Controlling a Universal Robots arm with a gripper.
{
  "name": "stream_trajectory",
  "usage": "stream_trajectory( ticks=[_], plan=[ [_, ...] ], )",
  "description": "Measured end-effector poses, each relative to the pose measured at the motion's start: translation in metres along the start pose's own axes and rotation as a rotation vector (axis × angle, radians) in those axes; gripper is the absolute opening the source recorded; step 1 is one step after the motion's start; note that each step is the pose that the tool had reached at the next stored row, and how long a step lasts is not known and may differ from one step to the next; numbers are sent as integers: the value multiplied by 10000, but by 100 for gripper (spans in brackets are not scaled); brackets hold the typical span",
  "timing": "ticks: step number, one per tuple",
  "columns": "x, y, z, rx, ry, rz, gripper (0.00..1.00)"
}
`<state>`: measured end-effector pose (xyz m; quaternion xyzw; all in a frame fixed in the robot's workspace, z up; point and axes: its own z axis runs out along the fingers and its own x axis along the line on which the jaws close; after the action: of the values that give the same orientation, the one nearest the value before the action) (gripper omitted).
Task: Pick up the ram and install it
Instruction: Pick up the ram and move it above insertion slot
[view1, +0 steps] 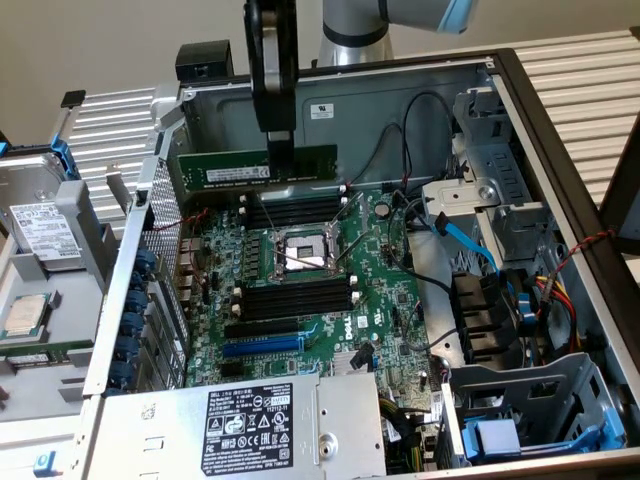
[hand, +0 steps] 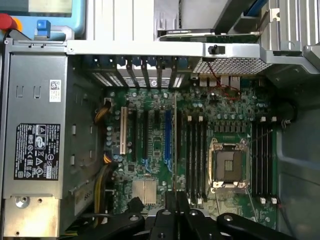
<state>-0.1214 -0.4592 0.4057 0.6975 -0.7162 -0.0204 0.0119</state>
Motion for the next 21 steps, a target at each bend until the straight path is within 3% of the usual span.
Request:
stream_trajectory(
  ticks=[3,10,13,15,21],
  plan=[
    [-107,-45,7,-1,10,2,12],
    [-423,-46,72,2,10,0,12],
    [-449,-49,123,6,4,0,12],
    [-449,-50,155,4,-26,-1,12],
    [-448,-52,232,29,-193,-8,12]
  ],
)
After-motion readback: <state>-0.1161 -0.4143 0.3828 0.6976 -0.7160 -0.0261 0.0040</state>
